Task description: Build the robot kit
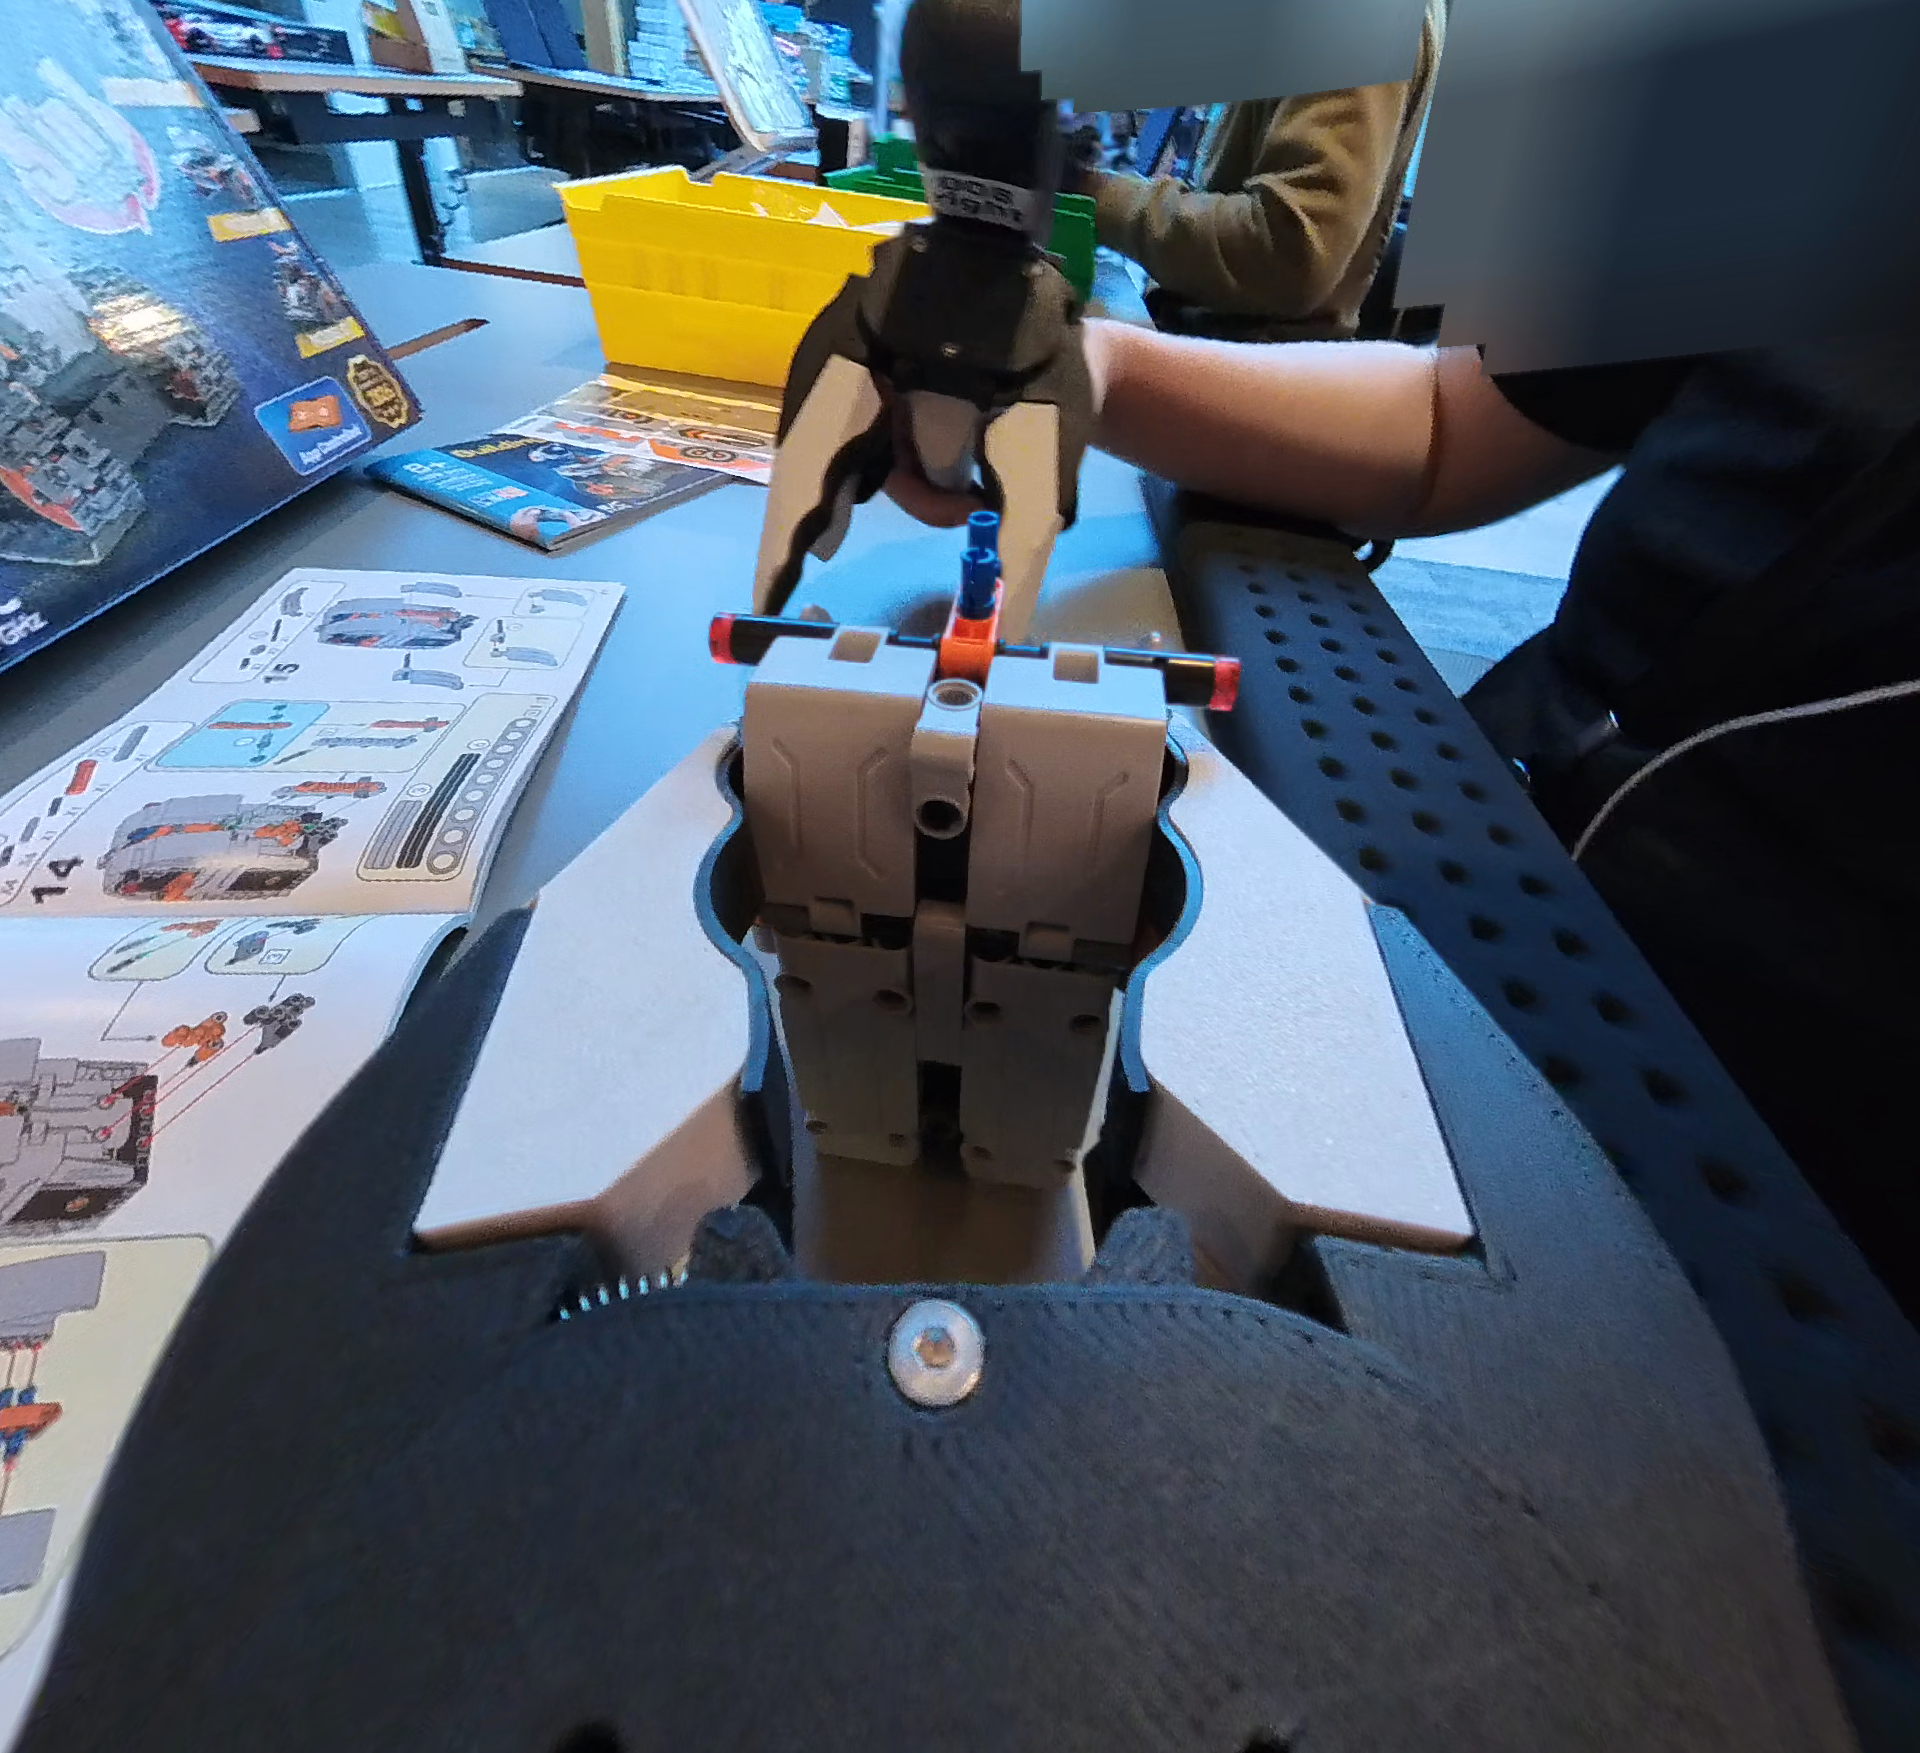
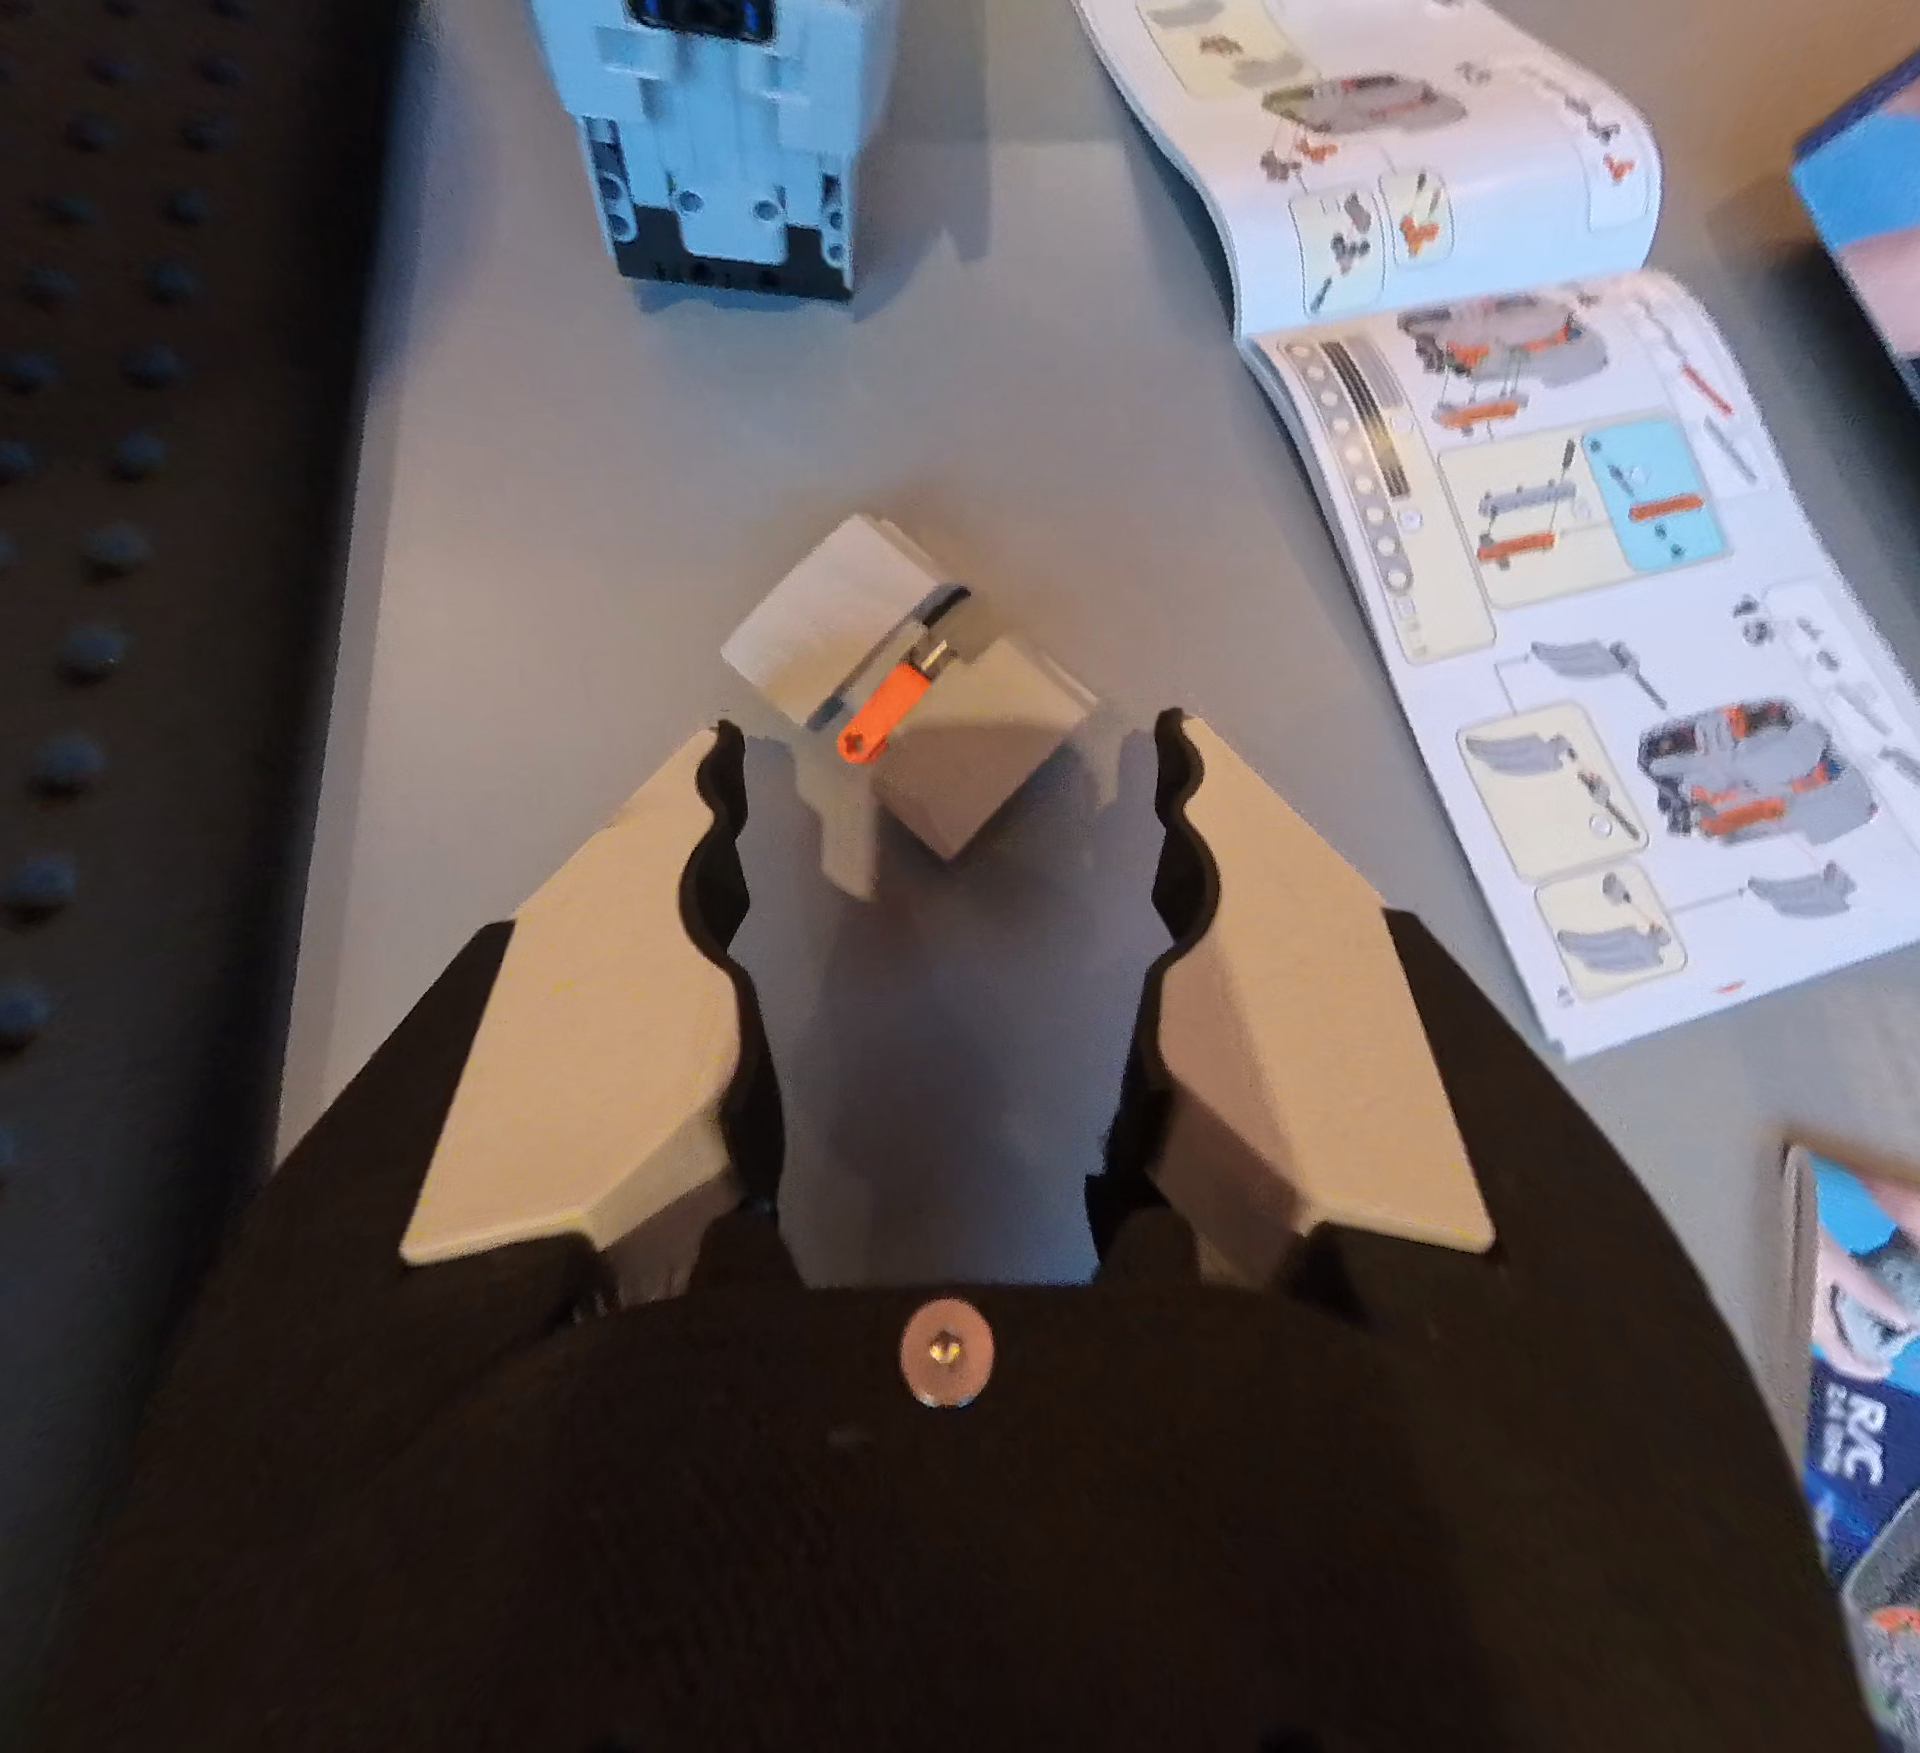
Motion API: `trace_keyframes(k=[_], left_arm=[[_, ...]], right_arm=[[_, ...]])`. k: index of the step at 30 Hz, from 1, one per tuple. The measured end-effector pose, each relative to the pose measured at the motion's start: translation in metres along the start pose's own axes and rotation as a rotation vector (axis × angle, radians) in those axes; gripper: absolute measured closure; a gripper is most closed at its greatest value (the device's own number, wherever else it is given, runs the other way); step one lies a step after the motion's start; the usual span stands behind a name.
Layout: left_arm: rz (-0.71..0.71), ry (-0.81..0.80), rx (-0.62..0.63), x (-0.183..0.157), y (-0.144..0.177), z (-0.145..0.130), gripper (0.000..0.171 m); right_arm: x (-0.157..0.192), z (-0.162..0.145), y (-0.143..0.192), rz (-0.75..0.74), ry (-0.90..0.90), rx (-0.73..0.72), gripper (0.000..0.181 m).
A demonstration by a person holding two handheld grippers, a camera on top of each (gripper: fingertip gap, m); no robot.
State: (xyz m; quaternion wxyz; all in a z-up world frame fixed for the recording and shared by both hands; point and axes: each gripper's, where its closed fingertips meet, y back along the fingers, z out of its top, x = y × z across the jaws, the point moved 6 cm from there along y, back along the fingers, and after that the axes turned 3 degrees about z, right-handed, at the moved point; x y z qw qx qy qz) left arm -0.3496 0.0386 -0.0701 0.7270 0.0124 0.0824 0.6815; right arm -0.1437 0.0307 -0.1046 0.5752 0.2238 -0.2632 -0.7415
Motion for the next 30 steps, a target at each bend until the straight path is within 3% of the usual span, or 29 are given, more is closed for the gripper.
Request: trace_keyframes(k=[5,10,17,21,23,25,30], left_arm=[[-0.09,-0.099,0.019,-0.006,0.002,-0.002,0.099],[-0.063,-0.085,-0.024,-0.005,0.01,0.001,0.09],[0.127,0.025,0.006,-0.011,0.026,-0.004,0.085],[0.269,0.015,0.003,-0.021,0.035,-0.005,0.088],[0.31,0.012,0.013,-0.024,0.038,-0.005,0.088],[0.35,0.009,0.037,-0.025,0.045,-0.005,0.084],[0.345,-0.008,0.087,-0.027,0.062,-0.004,0.09]], right_arm=[[-0.006,-0.01,0.004,0.102,0.063,0.051,0.104],[-0.019,-0.007,-0.001,0.313,-0.192,0.065,0.113],[-0.027,-0.004,-0.002,0.299,-0.437,0.102,0.115],[-0.019,0.002,-0.01,0.222,-0.422,0.122,0.114],[-0.016,0.002,-0.014,0.146,-0.384,0.146,0.122],[-0.012,0.001,-0.016,0.122,-0.34,0.169,0.146],[-0.007,0.0,-0.017,0.159,-0.375,0.117,0.157]])
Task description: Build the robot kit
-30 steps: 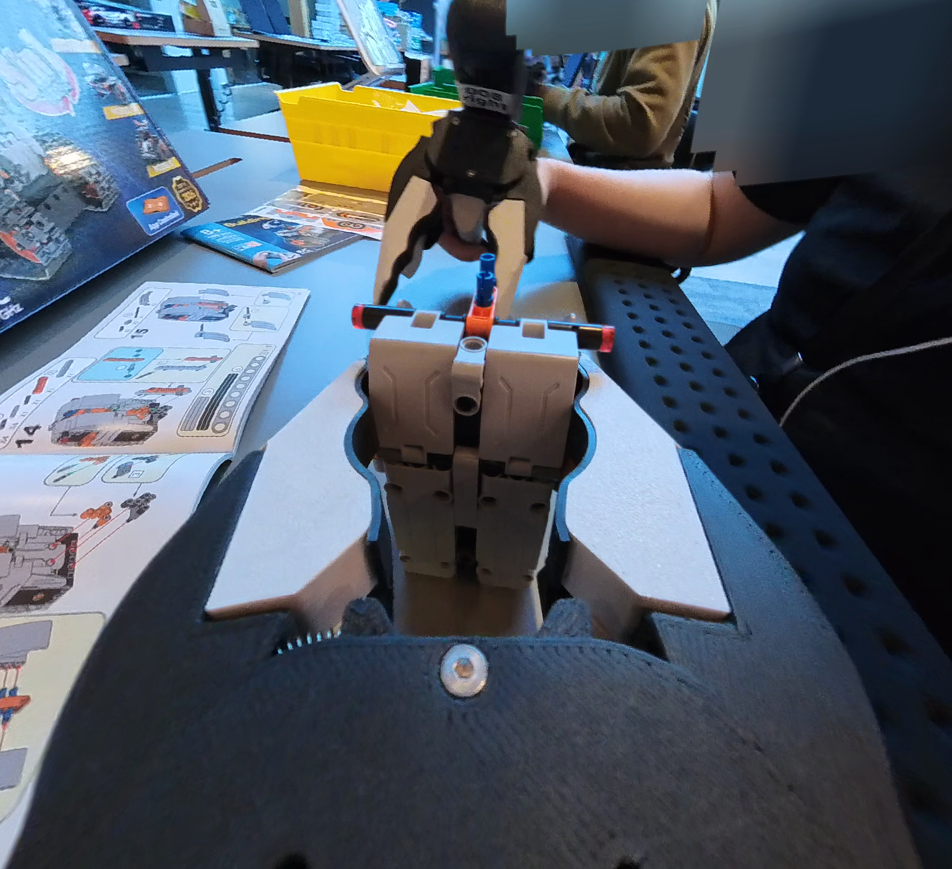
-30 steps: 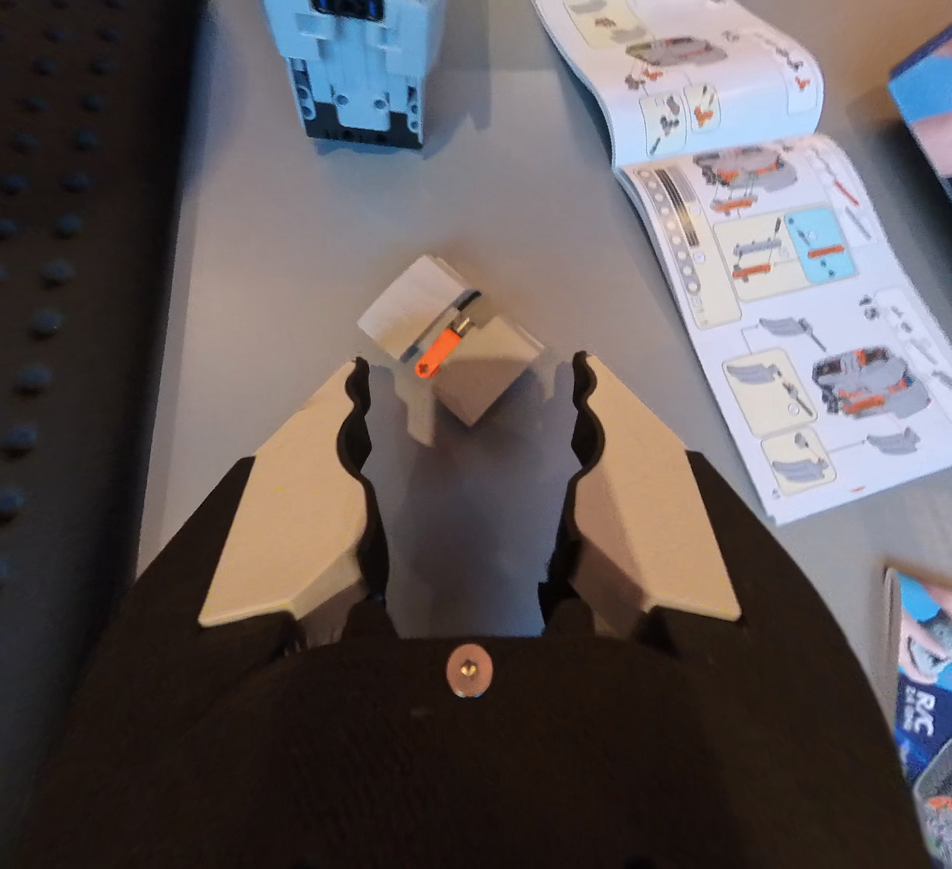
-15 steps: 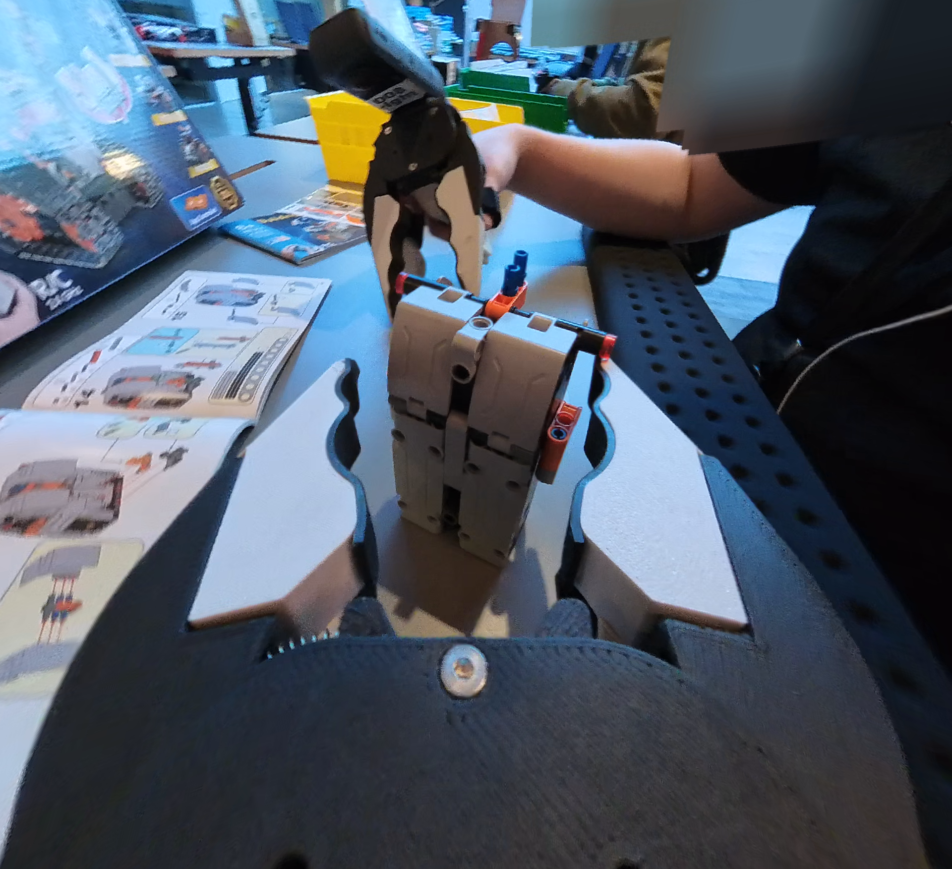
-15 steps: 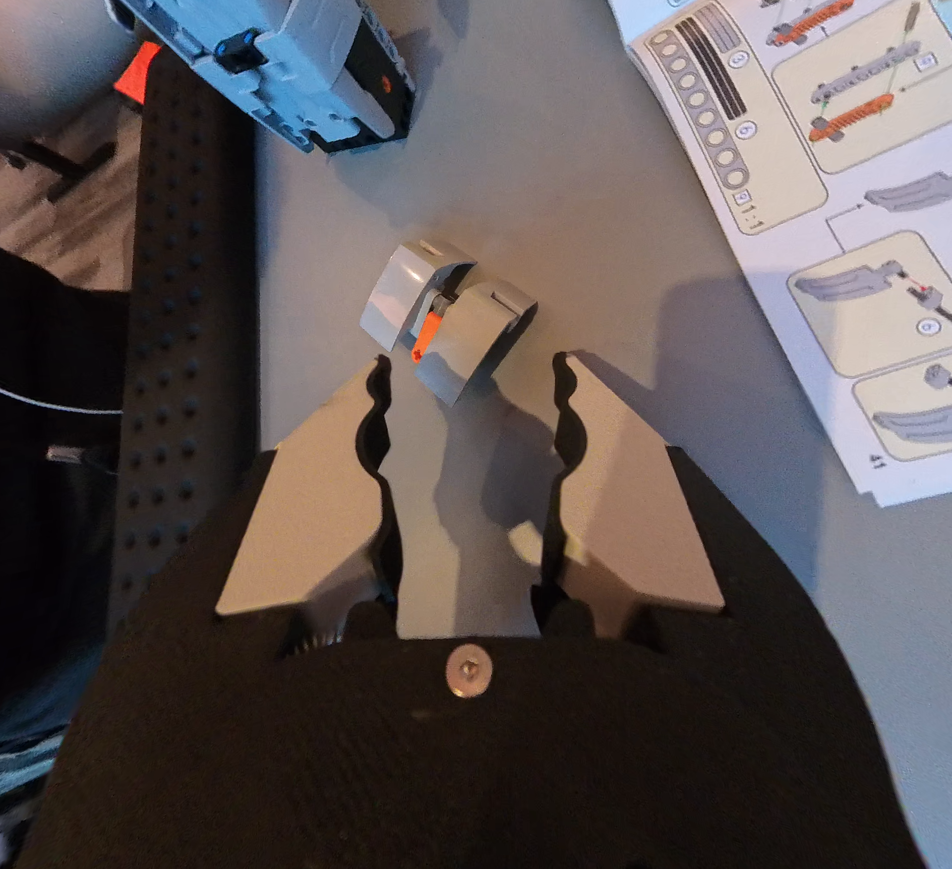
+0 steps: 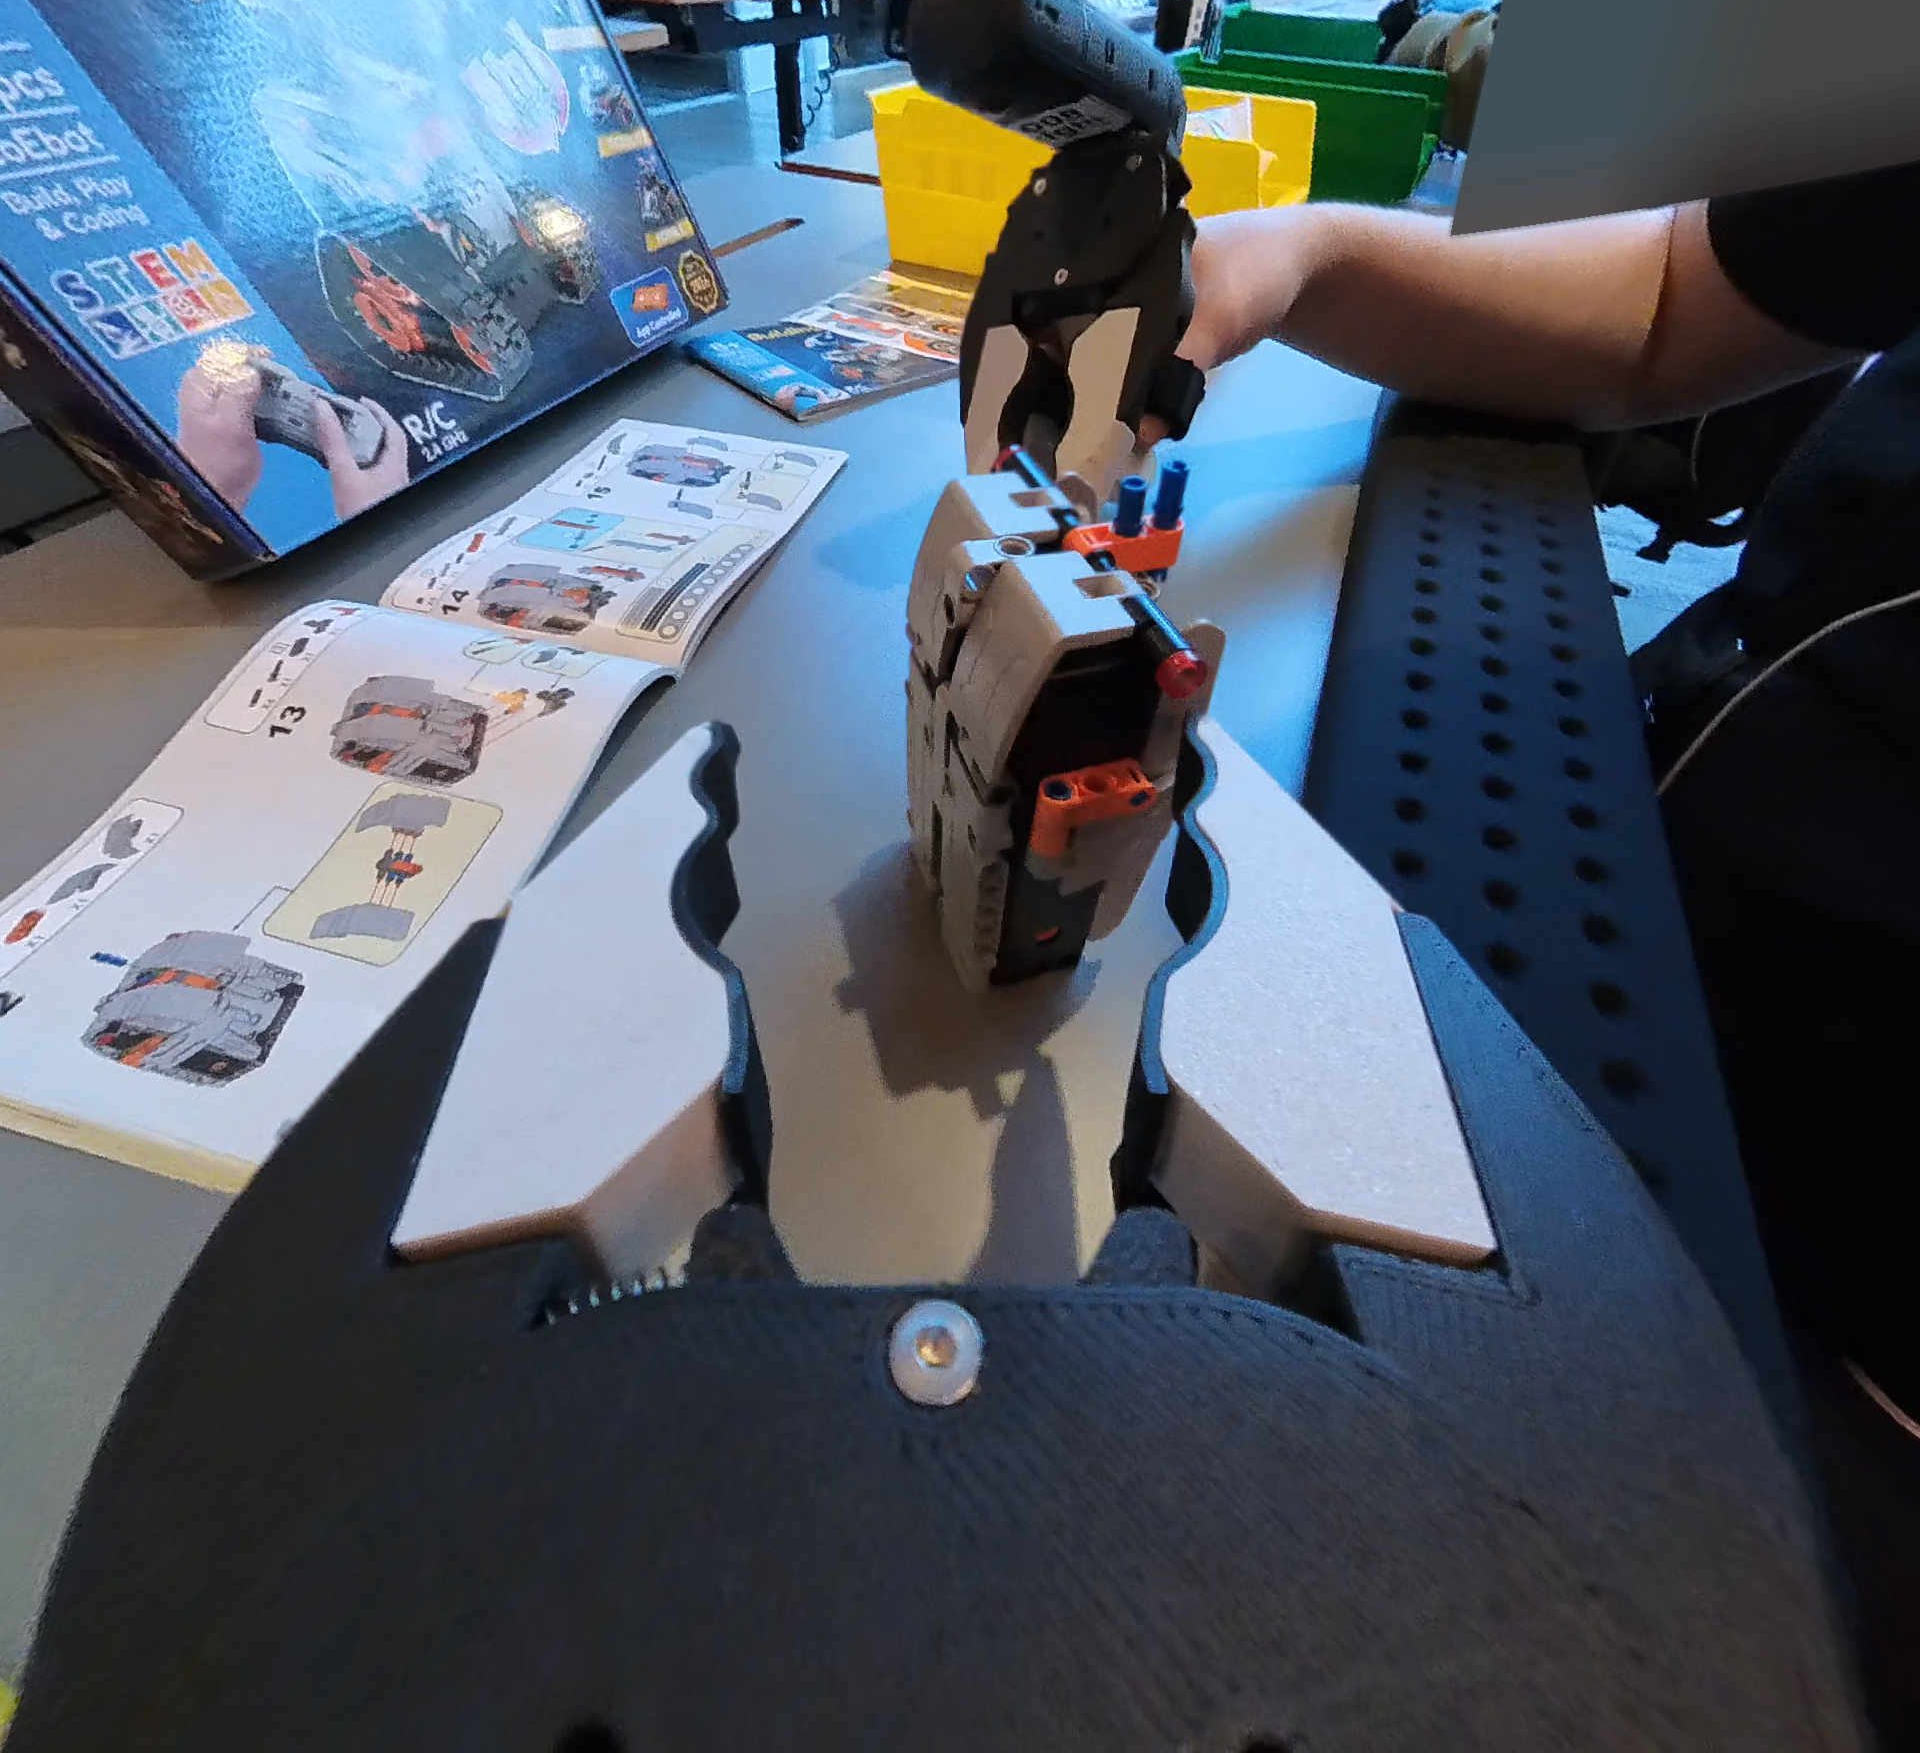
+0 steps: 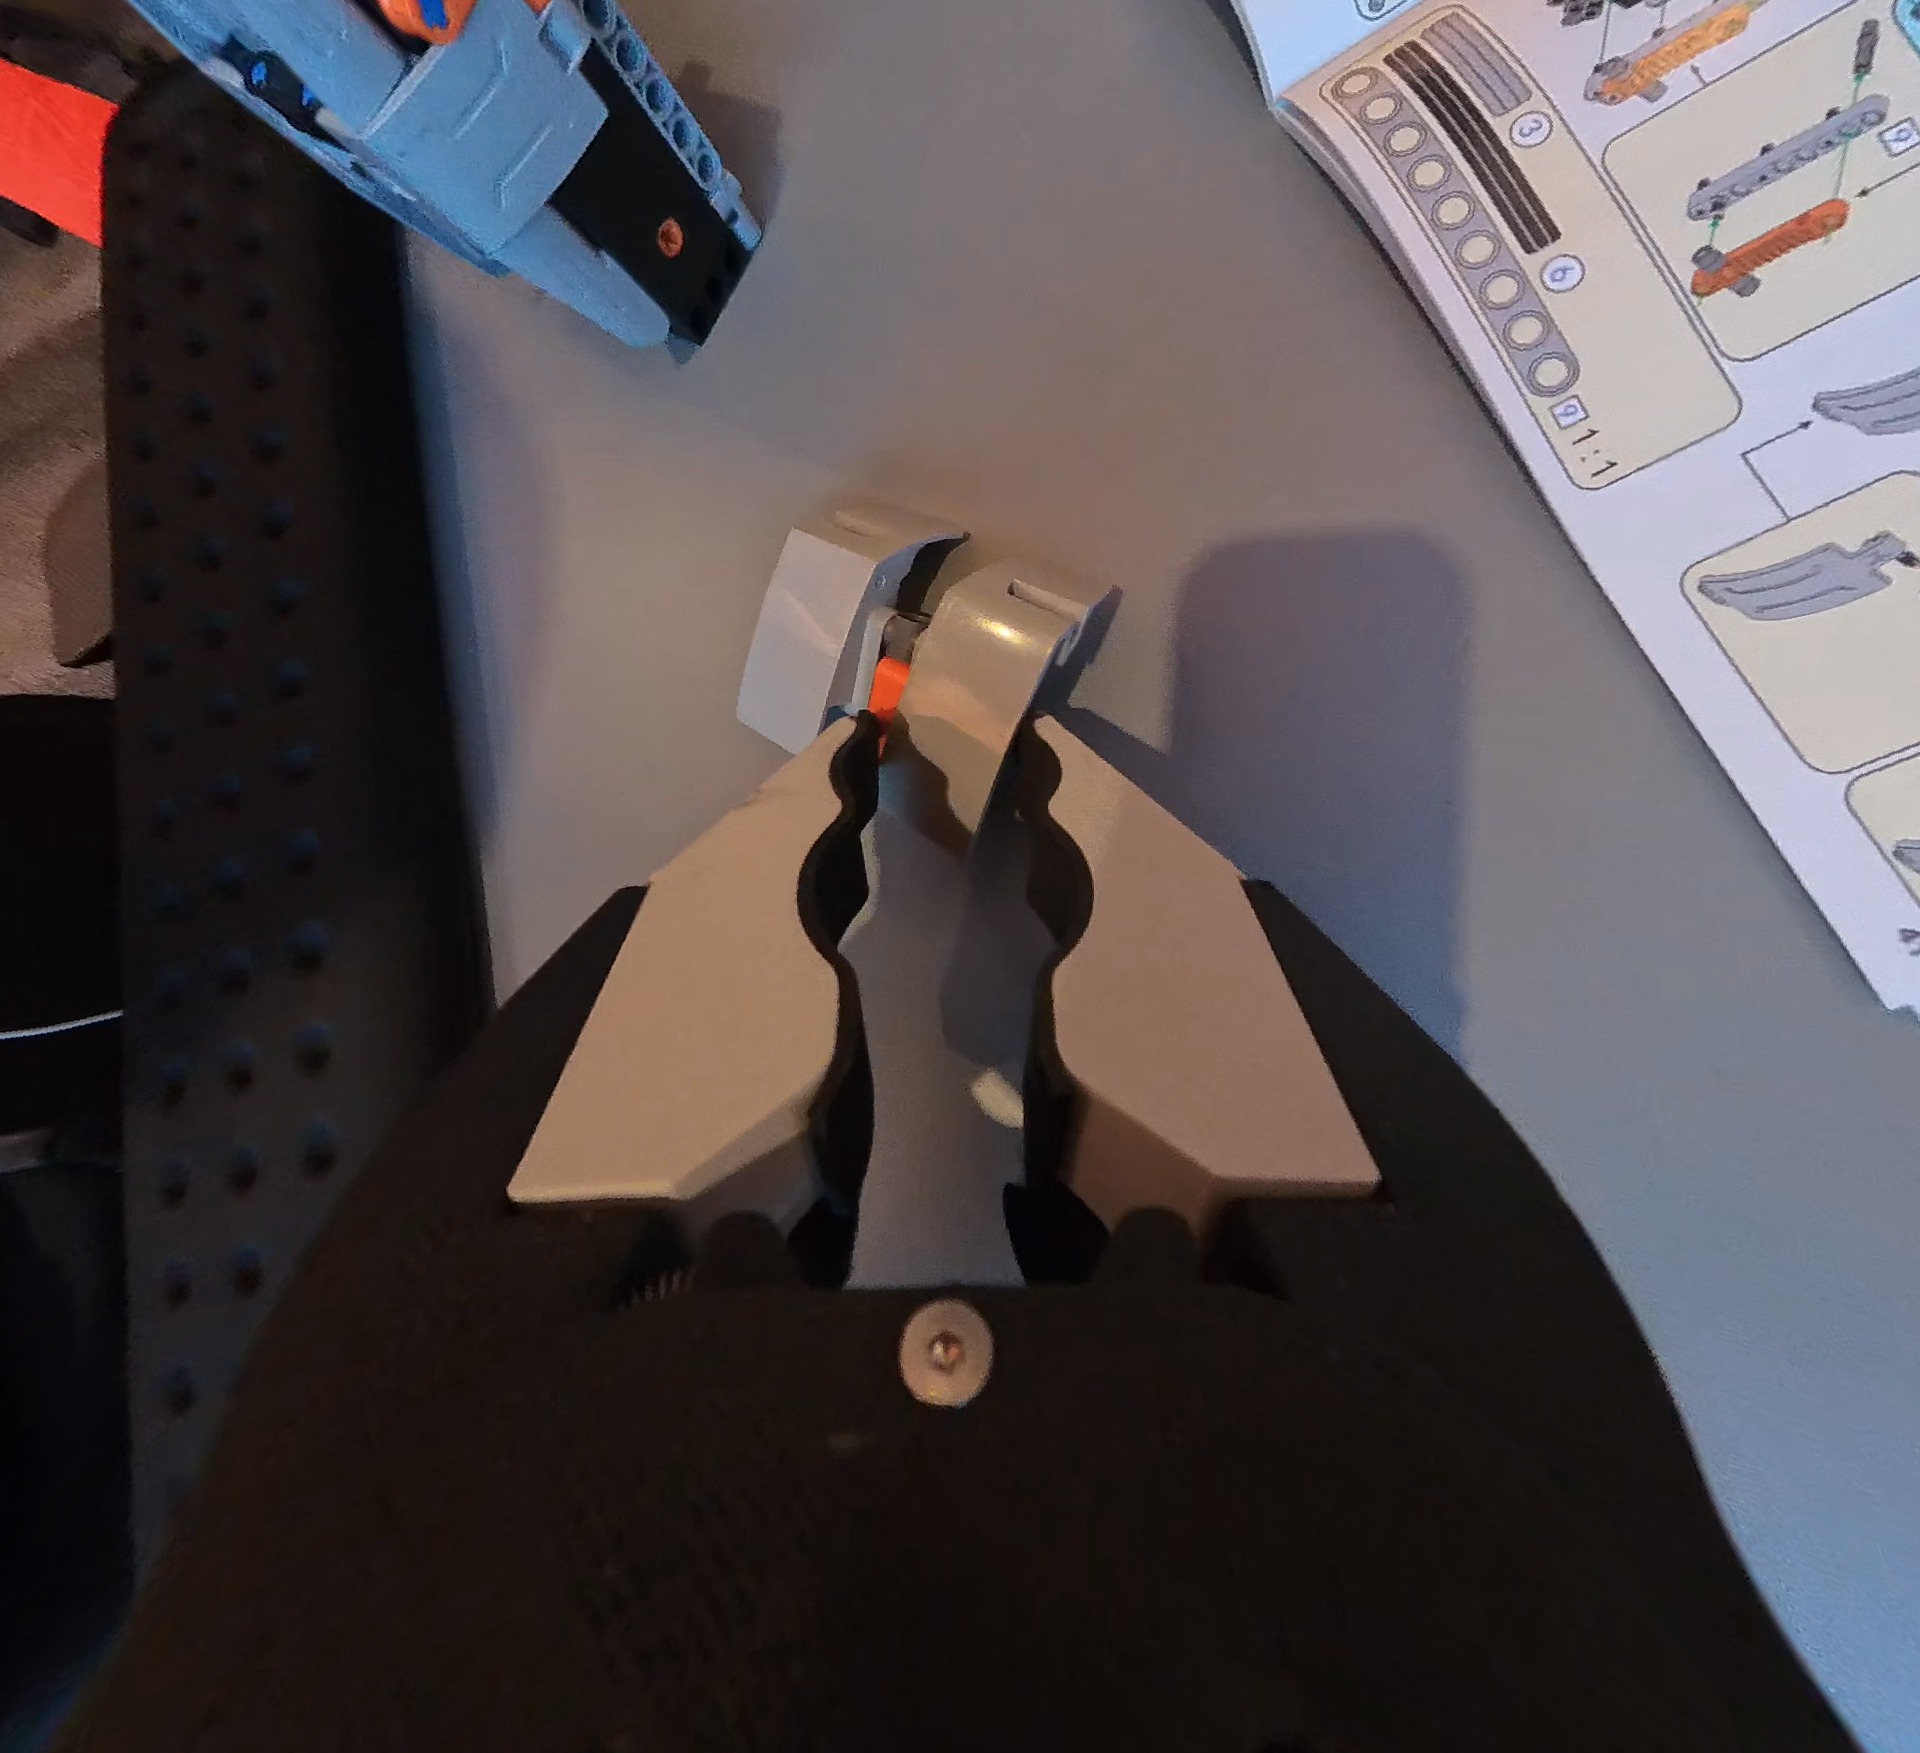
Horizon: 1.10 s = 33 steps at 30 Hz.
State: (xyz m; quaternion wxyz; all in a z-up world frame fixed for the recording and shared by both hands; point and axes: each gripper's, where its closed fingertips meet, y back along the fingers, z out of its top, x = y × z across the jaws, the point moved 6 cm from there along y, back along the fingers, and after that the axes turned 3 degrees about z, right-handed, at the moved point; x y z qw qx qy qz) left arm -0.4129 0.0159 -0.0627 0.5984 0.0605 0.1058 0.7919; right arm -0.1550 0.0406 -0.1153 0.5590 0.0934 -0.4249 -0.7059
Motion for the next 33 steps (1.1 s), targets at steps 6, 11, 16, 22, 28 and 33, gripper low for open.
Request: trace_keyframes(k=[6,11,16,22,28,33], left_arm=[[-0.04,0.09,-0.044,-0.005,0.02,0.006,0.087],[0.033,0.211,0.026,-0.024,-0.005,0.006,0.071],[0.094,0.265,0.104,-0.026,-0.025,-0.003,0.115],[0.136,0.088,0.103,-0.018,-0.03,-0.001,0.119],[0.064,0.053,0.063,0.003,-0.042,0.001,0.119],[0.046,0.051,0.03,0.017,-0.049,0.002,0.119]], right_arm=[[-0.003,-0.001,0.0,0.018,-0.022,-0.029,0.157],[-0.003,0.0,-0.001,0.01,-0.016,-0.032,0.157],[-0.003,0.001,-0.001,-0.007,-0.017,-0.032,0.157],[0.001,0.004,-0.001,-0.076,0.029,-0.017,0.158],[-0.003,0.004,0.002,-0.097,0.031,-0.021,0.159],[-0.006,0.002,0.006,-0.114,0.023,-0.024,0.162]])
